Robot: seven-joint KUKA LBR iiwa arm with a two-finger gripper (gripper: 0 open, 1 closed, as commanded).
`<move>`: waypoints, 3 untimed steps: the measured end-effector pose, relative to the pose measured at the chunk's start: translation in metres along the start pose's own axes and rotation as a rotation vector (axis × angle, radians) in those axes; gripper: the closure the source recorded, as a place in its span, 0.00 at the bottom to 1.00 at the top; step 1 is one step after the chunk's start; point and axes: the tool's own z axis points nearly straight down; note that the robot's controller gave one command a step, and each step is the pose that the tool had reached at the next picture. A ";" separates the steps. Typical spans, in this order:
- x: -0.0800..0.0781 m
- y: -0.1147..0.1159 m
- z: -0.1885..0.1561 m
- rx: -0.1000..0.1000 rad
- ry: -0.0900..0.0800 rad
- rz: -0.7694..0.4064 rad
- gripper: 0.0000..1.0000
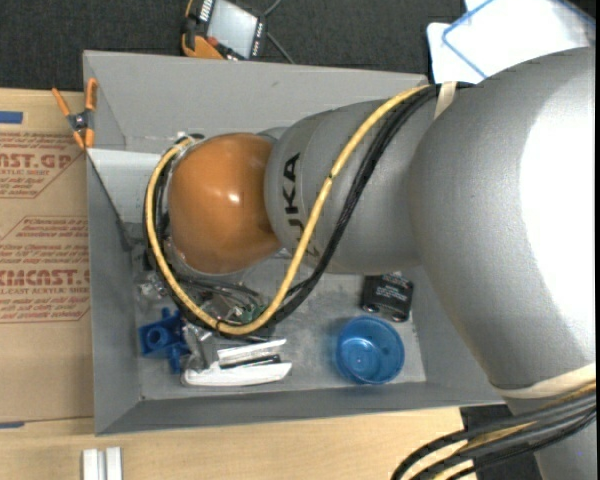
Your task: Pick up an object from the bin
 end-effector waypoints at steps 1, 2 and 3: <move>0.005 -0.001 0.019 -0.001 -0.013 -0.014 0.00; -0.014 -0.002 0.048 0.000 -0.015 -0.157 0.00; 0.023 -0.005 0.049 -0.003 -0.013 -0.015 0.00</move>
Offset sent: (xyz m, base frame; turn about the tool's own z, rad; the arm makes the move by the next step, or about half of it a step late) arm 0.0124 0.0049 -0.0485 -0.1567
